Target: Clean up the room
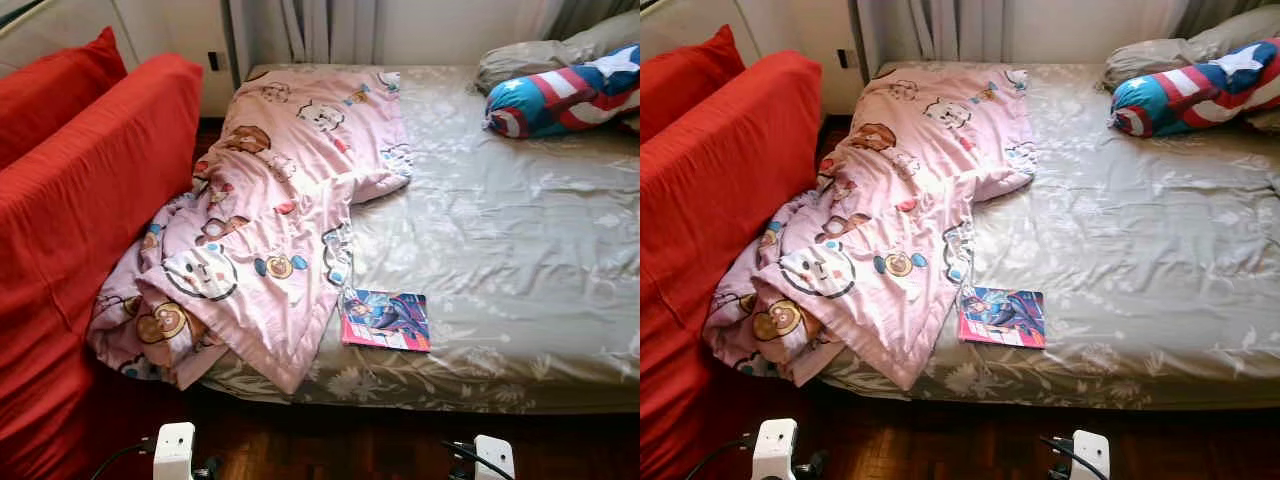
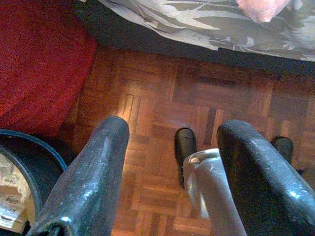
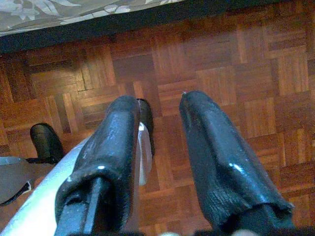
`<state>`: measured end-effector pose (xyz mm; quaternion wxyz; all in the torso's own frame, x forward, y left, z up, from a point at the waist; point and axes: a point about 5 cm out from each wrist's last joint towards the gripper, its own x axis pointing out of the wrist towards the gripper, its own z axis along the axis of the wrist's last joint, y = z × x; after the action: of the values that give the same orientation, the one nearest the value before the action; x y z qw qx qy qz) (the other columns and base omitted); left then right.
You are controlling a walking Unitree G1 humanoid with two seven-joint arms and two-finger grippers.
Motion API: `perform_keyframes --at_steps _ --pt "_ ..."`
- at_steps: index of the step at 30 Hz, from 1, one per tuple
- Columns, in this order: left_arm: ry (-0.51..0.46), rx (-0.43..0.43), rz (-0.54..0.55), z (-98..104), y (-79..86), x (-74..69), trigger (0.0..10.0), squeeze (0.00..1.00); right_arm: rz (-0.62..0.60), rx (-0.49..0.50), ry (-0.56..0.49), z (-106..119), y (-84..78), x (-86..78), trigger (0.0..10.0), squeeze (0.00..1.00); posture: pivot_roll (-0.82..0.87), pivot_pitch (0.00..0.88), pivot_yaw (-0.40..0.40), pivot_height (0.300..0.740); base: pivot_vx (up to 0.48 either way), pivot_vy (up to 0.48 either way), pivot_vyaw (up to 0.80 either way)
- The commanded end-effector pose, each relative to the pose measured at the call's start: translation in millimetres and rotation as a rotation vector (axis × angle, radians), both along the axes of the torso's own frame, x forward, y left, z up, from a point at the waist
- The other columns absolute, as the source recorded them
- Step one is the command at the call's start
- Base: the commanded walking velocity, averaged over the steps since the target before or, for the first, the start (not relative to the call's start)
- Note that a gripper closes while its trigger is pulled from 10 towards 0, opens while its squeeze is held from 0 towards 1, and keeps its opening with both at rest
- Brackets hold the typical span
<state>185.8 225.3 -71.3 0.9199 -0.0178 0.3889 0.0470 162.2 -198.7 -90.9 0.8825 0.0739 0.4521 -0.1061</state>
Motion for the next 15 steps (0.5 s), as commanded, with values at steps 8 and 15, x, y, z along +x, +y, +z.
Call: perform_keyframes --at_steps 8,15 --pt "0.022 -0.014 0.015 -3.7 0.5 -7.2 10.0 0.0 -0.006 0.002 0.003 -1.3 -0.4 -3.5 10.0 0.0 -0.03 0.151 0.015 0.74 0.302 0.0 0.0" --pt "0.02 -0.017 0.01 -3.6 0.2 -7.0 10.0 0.0 -0.002 0.0 -0.004 -0.7 0.4 -2.1 10.0 0.0 -0.03 0.152 0.013 0.74 0.315 0.0 0.0"
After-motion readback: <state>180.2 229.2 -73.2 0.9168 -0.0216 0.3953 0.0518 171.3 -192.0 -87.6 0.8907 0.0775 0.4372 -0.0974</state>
